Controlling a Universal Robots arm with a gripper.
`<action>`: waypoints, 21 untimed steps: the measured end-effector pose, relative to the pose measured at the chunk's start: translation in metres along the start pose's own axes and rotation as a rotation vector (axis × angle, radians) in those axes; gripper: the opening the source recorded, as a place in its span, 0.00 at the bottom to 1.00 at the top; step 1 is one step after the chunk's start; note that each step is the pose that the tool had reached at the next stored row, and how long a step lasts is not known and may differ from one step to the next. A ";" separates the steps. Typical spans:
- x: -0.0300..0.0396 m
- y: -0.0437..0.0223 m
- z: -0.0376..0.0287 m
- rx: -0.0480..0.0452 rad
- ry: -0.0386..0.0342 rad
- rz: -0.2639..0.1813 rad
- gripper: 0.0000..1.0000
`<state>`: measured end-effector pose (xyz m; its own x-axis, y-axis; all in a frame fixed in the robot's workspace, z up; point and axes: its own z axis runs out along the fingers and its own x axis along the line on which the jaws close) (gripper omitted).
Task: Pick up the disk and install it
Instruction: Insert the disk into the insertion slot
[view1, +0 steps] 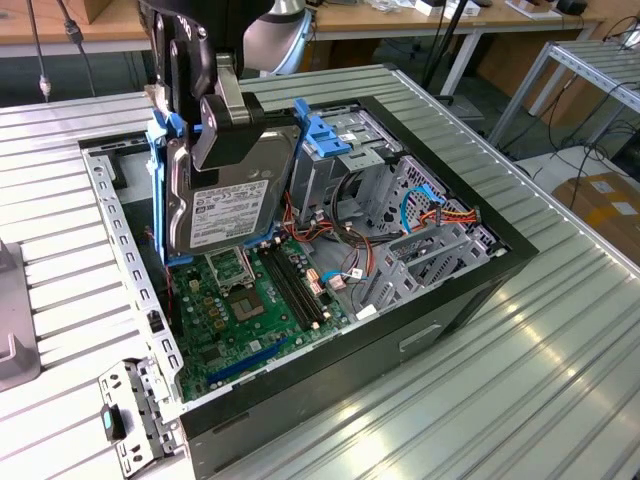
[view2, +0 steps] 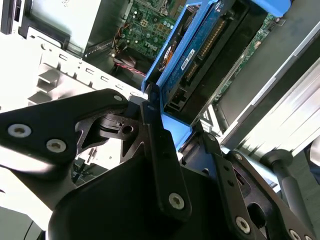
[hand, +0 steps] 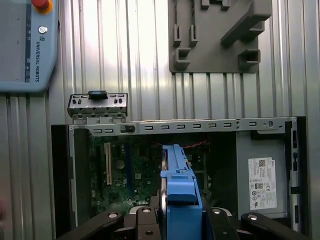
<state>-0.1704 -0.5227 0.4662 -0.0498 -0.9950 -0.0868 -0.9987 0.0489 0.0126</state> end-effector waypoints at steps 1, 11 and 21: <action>0.0019 -0.0012 -0.0001 0.0000 0.0000 0.000 0.37; 0.0109 -0.0076 -0.0003 -0.0001 0.0001 0.000 0.37; 0.0213 -0.0152 -0.0006 0.0000 0.0000 0.000 0.37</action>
<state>-0.1562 -0.5448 0.4648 -0.0498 -0.9950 -0.0868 -0.9987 0.0489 0.0126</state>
